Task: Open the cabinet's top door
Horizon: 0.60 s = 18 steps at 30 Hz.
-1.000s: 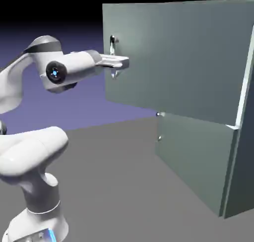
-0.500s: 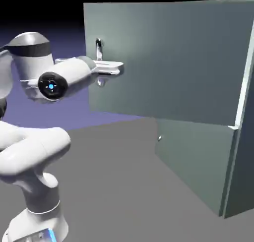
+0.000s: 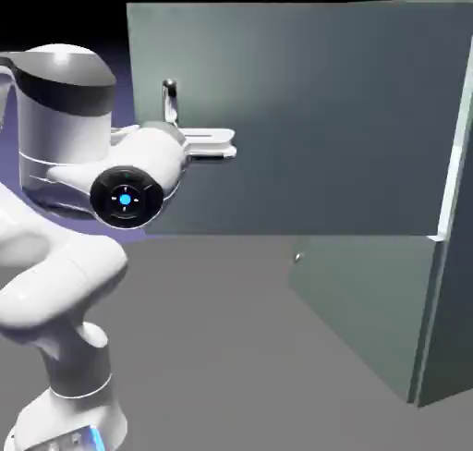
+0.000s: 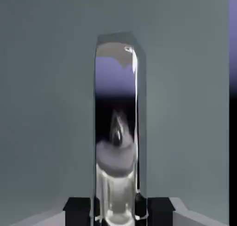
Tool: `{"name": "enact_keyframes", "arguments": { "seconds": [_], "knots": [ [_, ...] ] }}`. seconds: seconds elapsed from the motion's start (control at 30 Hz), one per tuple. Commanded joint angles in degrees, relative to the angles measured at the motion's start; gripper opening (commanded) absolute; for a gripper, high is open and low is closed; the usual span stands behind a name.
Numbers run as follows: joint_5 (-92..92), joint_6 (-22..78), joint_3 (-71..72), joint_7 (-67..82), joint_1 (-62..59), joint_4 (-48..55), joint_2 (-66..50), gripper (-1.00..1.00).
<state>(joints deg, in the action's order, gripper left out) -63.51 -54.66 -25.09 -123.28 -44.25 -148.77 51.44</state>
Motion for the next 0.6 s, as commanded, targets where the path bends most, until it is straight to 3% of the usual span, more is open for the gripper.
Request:
{"name": "enact_keyframes", "arguments": {
  "seconds": [0.0, 0.57],
  "knots": [
    [1.30, 1.29, -1.35, 1.06, 1.13, 1.68, -2.08, -1.00],
    [15.04, 27.08, -23.71, 22.02, 20.40, 34.23, -37.36, -1.00]
  ]
}}
